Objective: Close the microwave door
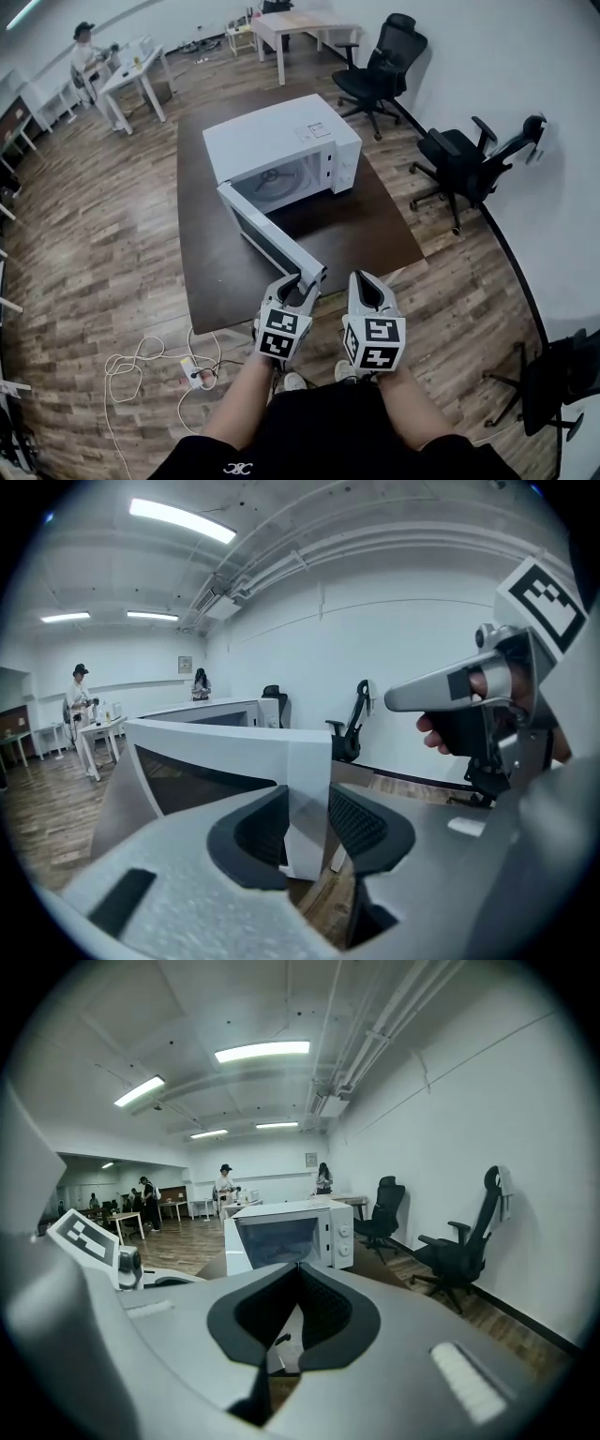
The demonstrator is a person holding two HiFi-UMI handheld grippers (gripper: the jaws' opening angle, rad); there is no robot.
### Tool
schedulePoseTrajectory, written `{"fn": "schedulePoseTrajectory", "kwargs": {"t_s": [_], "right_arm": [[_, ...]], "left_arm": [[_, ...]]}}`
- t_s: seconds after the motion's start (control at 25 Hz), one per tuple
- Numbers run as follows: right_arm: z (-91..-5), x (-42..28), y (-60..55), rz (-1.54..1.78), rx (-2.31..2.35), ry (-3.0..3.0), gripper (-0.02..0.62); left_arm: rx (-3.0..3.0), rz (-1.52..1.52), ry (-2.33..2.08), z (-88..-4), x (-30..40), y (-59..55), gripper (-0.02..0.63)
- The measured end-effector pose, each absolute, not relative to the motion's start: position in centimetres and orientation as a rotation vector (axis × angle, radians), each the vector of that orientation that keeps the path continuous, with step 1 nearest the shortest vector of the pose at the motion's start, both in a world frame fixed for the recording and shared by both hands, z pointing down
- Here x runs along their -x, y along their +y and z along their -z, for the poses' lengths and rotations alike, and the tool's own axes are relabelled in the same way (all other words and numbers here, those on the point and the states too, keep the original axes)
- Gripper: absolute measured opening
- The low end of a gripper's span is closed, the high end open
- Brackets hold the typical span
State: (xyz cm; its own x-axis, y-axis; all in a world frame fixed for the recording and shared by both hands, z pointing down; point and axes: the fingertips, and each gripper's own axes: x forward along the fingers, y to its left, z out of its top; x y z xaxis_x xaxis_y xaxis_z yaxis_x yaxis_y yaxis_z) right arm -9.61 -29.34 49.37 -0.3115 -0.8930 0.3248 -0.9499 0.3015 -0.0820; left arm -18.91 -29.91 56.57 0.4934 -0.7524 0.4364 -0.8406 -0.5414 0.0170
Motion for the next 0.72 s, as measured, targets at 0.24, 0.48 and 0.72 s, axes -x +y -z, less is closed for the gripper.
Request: {"fn": "schedulePoseTrajectory", "kwargs": {"t_s": [0.24, 0.48, 0.72], "right_arm": [[-49.8, 6.5, -30.0, -0.401, -1.737, -2.320, 0.011], [-49.9, 3.4, -31.4, -0.407, -1.743, -2.323, 0.011], [-49.7, 1.1, -33.2, -0.403, -1.732, -2.356, 0.011]], "left_arm": [[-2.446, -0.548, -1.444, -56.6, 16.6, -33.0, 0.140], [-2.393, -0.526, -1.492, -56.6, 14.1, -36.4, 0.138], [-2.356, -0.483, -1.537, -56.5, 12.2, -40.0, 0.138]]}}
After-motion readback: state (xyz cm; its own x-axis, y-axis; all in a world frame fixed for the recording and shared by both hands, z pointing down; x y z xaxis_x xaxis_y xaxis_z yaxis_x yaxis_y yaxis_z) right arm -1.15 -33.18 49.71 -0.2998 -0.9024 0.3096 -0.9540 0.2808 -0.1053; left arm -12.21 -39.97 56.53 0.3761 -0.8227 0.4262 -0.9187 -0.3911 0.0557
